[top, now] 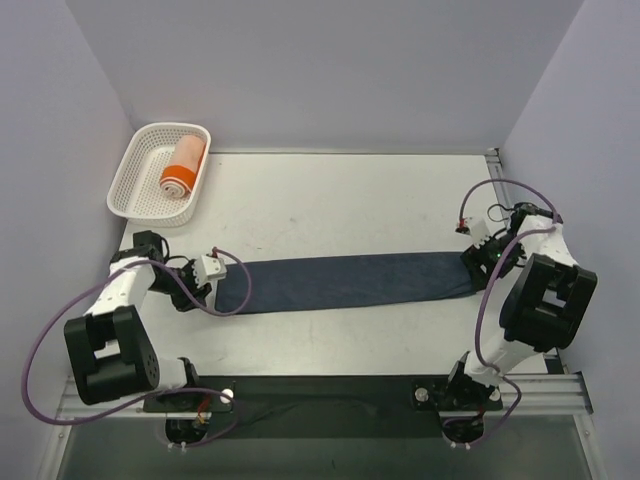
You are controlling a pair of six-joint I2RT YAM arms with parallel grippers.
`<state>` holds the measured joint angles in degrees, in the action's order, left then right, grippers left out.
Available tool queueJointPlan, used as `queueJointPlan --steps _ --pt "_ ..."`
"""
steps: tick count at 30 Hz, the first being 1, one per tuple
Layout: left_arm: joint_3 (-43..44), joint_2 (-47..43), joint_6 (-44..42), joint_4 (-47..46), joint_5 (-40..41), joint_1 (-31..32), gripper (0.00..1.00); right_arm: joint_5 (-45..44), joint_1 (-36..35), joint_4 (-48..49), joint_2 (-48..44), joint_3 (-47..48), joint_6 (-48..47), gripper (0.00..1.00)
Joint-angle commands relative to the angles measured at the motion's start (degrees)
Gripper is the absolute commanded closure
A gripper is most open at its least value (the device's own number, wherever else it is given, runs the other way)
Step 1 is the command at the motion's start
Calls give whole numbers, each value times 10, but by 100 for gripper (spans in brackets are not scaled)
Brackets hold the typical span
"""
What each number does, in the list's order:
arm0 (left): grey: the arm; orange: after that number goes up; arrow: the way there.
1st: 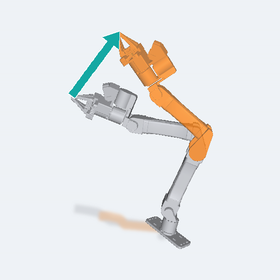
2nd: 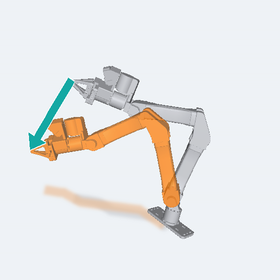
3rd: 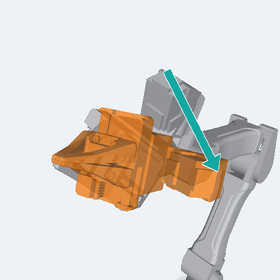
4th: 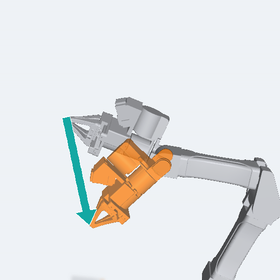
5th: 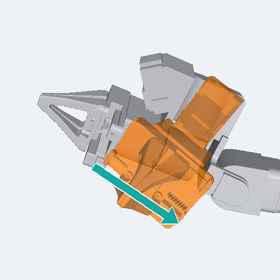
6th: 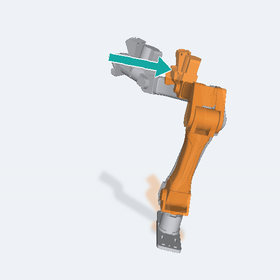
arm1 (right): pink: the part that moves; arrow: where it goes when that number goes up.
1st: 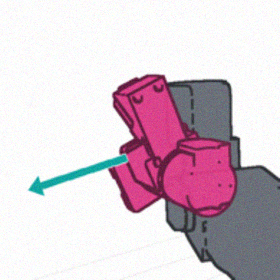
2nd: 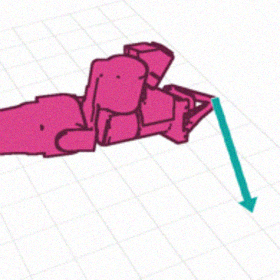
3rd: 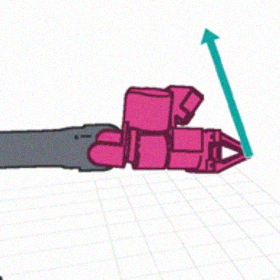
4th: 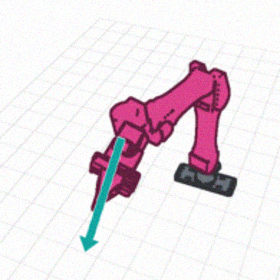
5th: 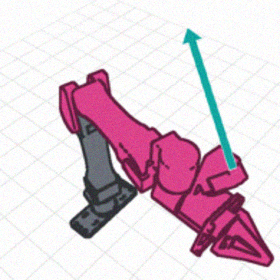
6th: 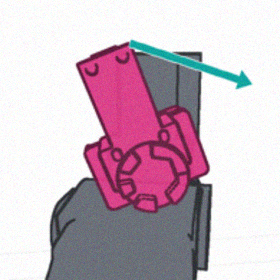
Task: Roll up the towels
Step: Fold the towel
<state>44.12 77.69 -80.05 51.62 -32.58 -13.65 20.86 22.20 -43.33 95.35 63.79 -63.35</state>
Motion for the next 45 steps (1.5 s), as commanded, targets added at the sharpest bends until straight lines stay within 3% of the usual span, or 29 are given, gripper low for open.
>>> queueJointPlan --steps 1,3,4,7,13,20,27,31,36,39,41,45 --pt "54 -33 44 45 -79 -3 53 58 17 -106 -32 61 4 41" --pt "94 -15 98 45 -103 7 54 95 16 -142 -9 93 33 43" --pt "111 -2 165 41 -108 19 54 102 9 -149 4 122 74 43" --pt "155 61 306 -1 -50 87 61 93 -15 -169 70 157 137 48" --pt "144 120 417 -87 24 156 62 13 -73 -143 148 136 202 60" --pt "138 188 444 -105 88 158 63 -92 -61 -115 193 132 207 80" --pt "128 221 443 -107 130 158 64 -70 -34 -140 121 128 143 76" --pt "132 237 445 -107 134 159 65 -102 -35 -148 118 104 106 73" --pt "140 216 443 -99 110 159 65 -164 -33 -148 157 98 97 82" --pt "153 193 444 -89 86 159 64 -146 -30 -171 143 113 81 82" --pt "164 181 446 -84 77 160 64 -102 -27 -191 134 146 82 75" --pt "181 183 451 -78 68 169 64 13 -29 -237 124 213 125 73"
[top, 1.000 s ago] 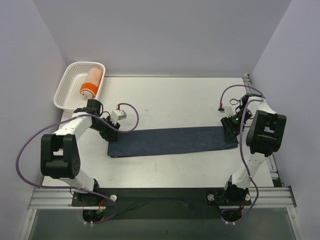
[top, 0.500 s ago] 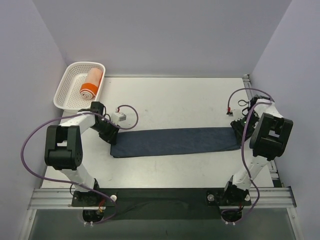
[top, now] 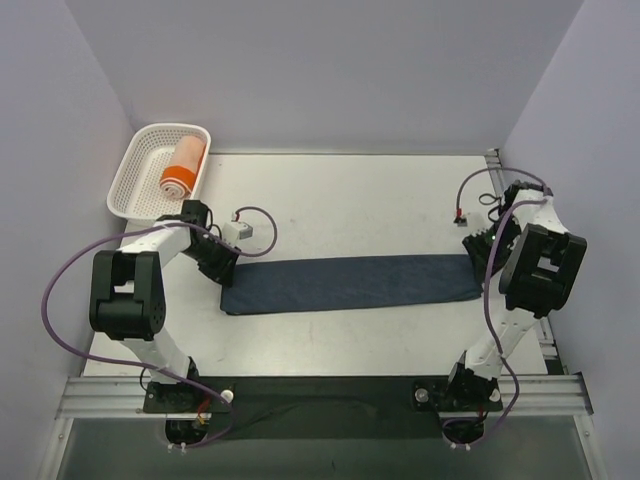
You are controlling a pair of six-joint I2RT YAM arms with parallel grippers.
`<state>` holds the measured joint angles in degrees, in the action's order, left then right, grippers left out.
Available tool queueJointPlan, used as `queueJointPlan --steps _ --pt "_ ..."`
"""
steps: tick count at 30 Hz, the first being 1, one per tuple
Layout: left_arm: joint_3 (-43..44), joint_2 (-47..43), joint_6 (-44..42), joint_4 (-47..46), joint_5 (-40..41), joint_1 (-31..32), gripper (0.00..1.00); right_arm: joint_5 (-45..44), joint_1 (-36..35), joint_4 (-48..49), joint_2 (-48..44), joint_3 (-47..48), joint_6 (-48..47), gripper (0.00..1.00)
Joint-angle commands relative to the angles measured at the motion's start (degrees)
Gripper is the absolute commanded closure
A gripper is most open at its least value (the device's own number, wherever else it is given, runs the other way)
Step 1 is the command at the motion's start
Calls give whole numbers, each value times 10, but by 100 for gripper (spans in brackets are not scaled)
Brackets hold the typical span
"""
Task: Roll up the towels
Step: Fold the towel
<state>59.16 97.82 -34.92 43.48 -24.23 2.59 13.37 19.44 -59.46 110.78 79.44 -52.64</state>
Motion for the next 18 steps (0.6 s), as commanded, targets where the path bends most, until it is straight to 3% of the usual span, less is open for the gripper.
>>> queueJointPlan --steps 1,8,18 --pt "32 -15 0 4 -14 9 64 99 -3 -80 -29 62 37 73" --pt "47 19 14 -4 -18 11 64 73 -13 -58 30 59 80 80" --pt "38 44 20 -18 1 11 64 -57 8 14 31 -50 37 85"
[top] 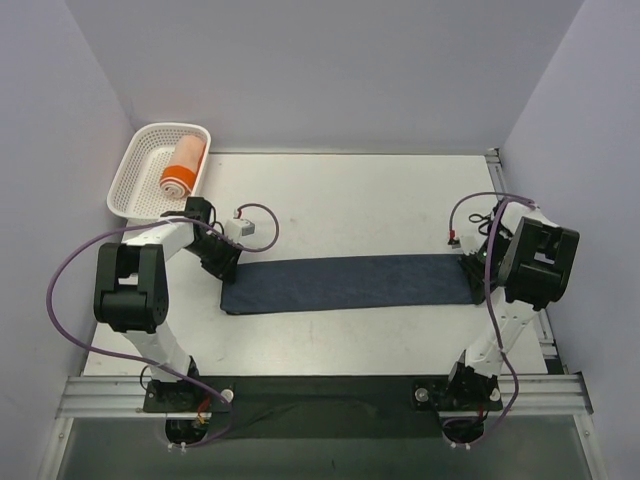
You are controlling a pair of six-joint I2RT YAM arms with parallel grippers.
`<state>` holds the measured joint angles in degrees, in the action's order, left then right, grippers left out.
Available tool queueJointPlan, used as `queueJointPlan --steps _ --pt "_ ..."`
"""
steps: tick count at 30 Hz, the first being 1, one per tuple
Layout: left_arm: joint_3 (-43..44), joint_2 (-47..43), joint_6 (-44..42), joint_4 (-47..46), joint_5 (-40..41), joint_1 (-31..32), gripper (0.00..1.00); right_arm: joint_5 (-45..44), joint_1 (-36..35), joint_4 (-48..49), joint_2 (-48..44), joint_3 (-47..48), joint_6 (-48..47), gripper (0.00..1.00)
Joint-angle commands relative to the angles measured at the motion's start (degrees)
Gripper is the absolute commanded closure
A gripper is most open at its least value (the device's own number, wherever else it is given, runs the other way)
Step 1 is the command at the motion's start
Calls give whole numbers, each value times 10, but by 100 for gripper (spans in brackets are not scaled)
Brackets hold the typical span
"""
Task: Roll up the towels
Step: Fold the towel
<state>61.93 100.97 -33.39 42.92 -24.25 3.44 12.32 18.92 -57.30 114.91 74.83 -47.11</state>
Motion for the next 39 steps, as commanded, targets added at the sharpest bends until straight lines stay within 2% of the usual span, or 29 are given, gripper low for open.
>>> queueJointPlan --steps 1,5,12,23,28,34,39 --pt "7 12 4 -14 1 2 64 -46 16 -8 -14 -5 -23 85" --pt "5 18 8 -18 2 2 64 -42 20 10 -29 -9 -35 82" --pt "11 37 23 -17 10 3 64 -47 8 39 23 18 10 76" --pt "48 78 91 -28 96 -3 67 -70 -3 44 85 131 66 72" --pt "64 75 127 -38 119 -27 67 -60 -14 40 97 194 86 69" --pt "59 47 134 -29 33 -52 62 -7 -15 2 84 235 88 58" --pt "38 13 141 -33 -1 -45 57 55 2 -18 48 236 147 50"
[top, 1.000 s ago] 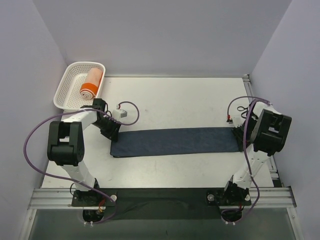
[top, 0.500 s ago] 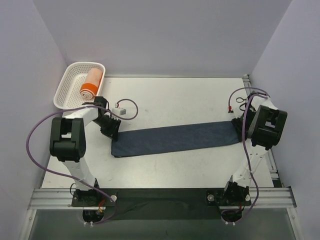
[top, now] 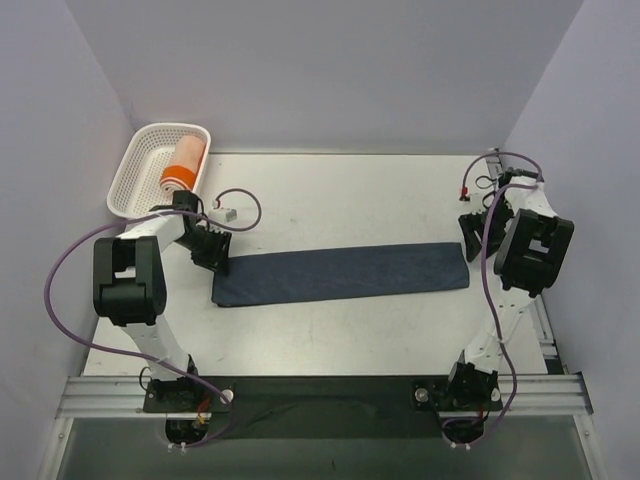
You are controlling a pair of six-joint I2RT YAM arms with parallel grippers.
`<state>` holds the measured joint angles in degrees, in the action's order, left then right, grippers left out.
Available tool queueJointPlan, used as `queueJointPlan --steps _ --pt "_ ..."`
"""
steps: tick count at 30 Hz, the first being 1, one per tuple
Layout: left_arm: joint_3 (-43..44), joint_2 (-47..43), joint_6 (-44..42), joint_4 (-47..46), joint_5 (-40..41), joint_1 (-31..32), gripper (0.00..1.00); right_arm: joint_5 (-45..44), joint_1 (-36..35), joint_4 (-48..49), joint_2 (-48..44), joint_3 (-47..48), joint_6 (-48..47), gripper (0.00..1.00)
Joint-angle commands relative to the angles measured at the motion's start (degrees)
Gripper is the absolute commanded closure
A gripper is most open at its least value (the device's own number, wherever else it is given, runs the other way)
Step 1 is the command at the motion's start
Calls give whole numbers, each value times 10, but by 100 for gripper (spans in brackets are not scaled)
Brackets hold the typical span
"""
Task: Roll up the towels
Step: Fold the towel
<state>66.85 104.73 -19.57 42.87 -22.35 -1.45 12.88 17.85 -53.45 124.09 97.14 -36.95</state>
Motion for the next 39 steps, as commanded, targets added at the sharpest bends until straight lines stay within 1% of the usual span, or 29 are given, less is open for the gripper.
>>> queueJointPlan --steps 1,6,9,18,24,26,27,29,30,31,32,35,36,39 --pt "-13 -32 4 -31 -23 4 55 61 13 -59 -46 11 61 49" --pt "-18 -46 7 -33 -23 6 52 68 5 -56 -40 -19 164 50" --pt "-15 -47 7 -33 -19 6 51 45 -4 -43 -26 -31 194 50" --pt "-1 -42 9 -34 -17 5 48 -20 -36 -17 9 -37 234 49" --pt "11 -48 19 -26 -38 7 47 -33 -53 -28 30 -28 239 53" --pt "16 -54 23 -22 -44 8 46 -31 -53 -34 34 -20 236 60" --pt "18 -57 24 -18 -46 10 46 -30 -53 -44 36 -18 230 68" --pt "20 -65 27 -16 -51 9 46 -25 -51 -52 39 -16 222 81" --pt "20 -69 28 -15 -51 10 46 -26 -48 -54 38 -17 213 92" --pt "18 -72 28 -14 -52 9 45 -27 -44 -55 36 -17 210 97" --pt "18 -75 26 -13 -55 10 45 -33 -39 -56 32 -14 206 100" --pt "12 -87 21 -12 -55 29 46 -39 -5 -59 20 10 191 100" --pt "11 -91 20 -10 -55 30 46 -38 17 -62 18 32 188 100" --pt "8 -95 13 -7 -55 41 46 -31 40 -86 12 72 166 100"
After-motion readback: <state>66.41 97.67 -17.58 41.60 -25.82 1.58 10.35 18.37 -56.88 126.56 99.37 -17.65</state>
